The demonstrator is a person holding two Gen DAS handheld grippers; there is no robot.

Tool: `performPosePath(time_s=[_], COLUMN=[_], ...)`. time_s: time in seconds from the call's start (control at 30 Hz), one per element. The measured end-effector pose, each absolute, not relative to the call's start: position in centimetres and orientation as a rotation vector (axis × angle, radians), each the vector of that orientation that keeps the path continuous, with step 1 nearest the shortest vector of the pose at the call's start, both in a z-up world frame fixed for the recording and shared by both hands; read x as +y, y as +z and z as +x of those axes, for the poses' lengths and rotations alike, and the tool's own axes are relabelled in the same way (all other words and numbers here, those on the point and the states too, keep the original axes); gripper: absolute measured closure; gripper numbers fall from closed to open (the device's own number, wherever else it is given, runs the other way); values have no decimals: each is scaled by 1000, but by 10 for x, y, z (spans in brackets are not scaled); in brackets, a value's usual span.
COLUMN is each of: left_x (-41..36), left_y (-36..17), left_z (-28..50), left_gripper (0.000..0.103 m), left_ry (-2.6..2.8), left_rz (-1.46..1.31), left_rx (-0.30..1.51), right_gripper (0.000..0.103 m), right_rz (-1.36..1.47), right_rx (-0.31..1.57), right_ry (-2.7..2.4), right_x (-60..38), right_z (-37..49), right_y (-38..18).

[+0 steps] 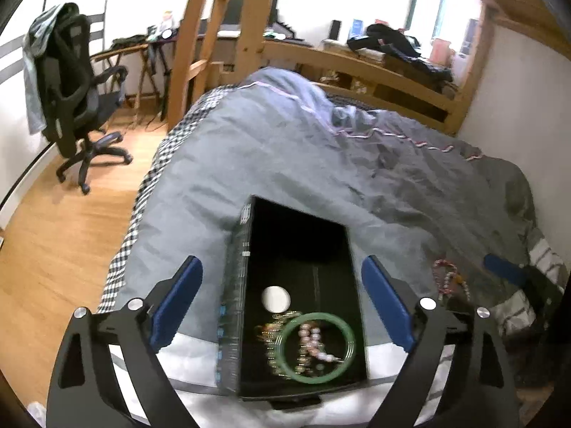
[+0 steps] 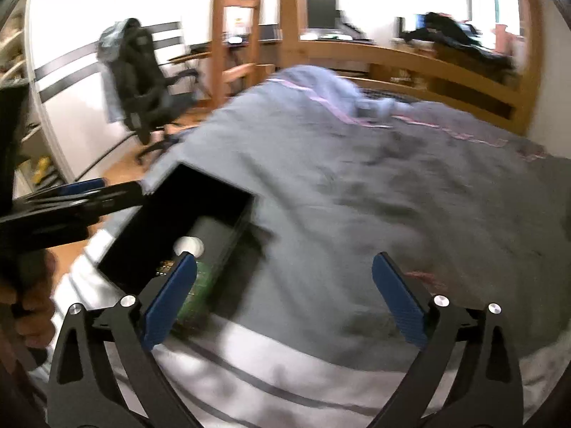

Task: Organize jewelry
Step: 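Release the gold pendant from the left tool while the right tool releases the bangle into the box, then move both tools back over the remaining jewelry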

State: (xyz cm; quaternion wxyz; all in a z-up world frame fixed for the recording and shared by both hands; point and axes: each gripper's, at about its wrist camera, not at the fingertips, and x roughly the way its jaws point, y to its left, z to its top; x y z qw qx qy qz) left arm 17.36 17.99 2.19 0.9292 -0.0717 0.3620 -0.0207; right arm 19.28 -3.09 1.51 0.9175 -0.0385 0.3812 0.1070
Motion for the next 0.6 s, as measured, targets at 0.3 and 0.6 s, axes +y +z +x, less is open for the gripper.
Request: performPosePath(time_s=[0.3, 0.6], left_x=[104, 0], left_y=[26, -19], left_z=[153, 135], left_gripper=[8, 8], left_ry=[-214, -464], left_rz=[-17, 147], left_rx=[715, 784], right_gripper=[4, 4], right_rz=[-45, -62], right_rx=[777, 769], right_ry=[18, 6], right_x=[-126, -172], right_z=[162, 135], right_y=[53, 54])
